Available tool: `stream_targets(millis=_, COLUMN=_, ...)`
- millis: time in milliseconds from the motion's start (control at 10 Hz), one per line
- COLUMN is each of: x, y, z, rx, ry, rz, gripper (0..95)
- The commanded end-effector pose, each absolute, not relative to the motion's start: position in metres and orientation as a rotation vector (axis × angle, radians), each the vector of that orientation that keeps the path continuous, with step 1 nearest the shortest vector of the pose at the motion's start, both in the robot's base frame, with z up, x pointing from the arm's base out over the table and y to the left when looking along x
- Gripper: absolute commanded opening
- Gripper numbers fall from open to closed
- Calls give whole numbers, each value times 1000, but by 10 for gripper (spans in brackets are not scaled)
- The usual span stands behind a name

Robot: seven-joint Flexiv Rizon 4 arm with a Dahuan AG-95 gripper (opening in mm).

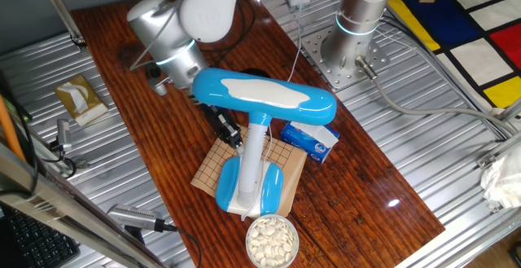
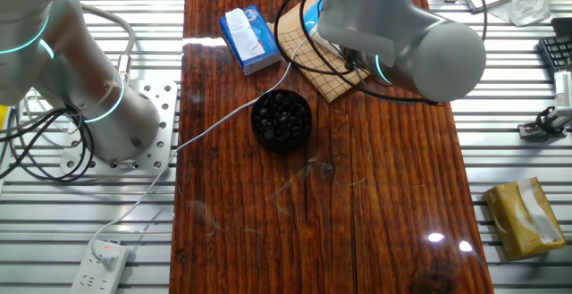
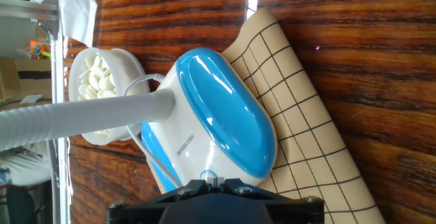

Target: Turn on the desk lamp by pressing the button

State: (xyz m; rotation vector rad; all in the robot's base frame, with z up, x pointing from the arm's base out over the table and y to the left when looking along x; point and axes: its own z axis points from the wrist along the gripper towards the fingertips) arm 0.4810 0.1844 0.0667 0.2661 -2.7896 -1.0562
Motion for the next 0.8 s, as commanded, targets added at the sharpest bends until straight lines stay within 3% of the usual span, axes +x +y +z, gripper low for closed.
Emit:
stream_targets(millis=100, x=481, y=184, z=67, rx=273, ry=-2787, rz=-1055, gripper=0)
stream_targets(millis=800, x=464, y=193, z=64, rx=272, ry=-2791, rz=-1051, gripper=0)
